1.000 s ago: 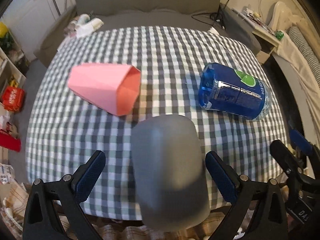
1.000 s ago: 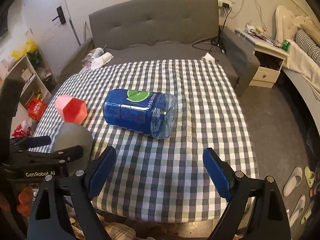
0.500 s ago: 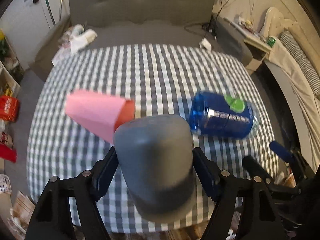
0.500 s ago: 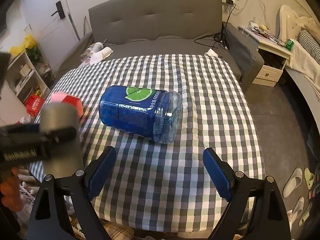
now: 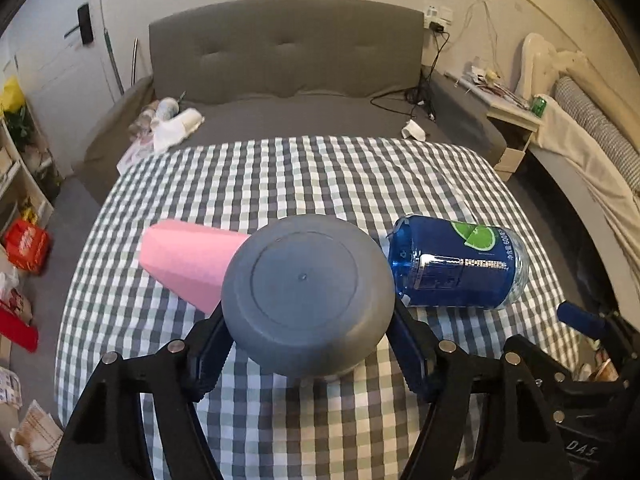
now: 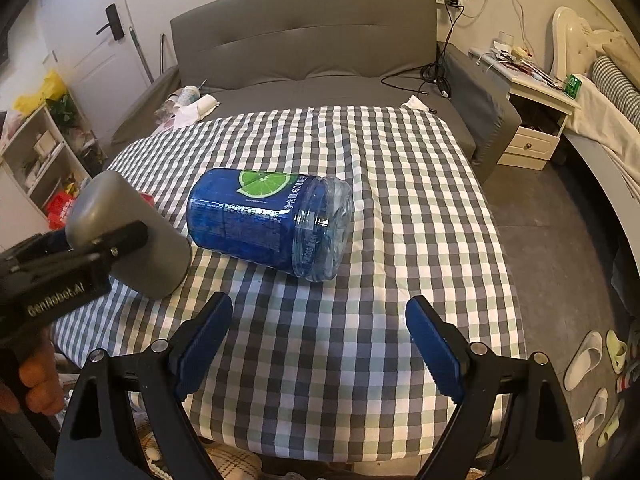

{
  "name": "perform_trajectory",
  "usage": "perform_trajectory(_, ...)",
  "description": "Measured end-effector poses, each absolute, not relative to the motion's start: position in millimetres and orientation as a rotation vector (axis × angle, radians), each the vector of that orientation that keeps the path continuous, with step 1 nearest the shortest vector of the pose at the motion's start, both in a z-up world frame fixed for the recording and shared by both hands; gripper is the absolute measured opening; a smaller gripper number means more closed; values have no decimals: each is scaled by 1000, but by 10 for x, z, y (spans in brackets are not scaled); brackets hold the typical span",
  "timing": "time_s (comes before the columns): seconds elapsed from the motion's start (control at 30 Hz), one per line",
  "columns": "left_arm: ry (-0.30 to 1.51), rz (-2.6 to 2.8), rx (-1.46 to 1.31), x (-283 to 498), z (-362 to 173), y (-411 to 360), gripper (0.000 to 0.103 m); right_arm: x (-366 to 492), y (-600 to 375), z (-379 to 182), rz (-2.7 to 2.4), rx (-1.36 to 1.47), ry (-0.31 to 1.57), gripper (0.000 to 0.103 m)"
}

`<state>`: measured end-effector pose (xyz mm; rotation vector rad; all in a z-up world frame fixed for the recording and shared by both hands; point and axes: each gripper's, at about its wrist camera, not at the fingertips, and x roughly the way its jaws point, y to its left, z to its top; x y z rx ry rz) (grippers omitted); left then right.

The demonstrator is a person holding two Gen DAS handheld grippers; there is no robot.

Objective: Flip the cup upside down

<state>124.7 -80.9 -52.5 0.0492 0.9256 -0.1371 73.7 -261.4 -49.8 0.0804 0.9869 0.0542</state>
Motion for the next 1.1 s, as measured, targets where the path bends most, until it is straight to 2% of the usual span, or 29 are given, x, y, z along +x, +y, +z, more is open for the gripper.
perform_trajectory(0.43, 965, -190, 57, 1438, -639, -864, 73, 737, -2620, -515, 50, 86, 993, 89)
perform_trajectory(0.6, 972, -205, 64, 1413, -654, -843, 78, 748, -2621, -520, 52, 86, 994, 89)
perform_trajectory(0.73, 976, -210, 44, 1362, -629, -800, 78, 744, -2619, -499, 53, 89, 983, 89)
perform_trajectory(1.1, 853, -216, 34, 1122, -149, -754, 79, 553, -2619, -304, 58, 84, 903, 89)
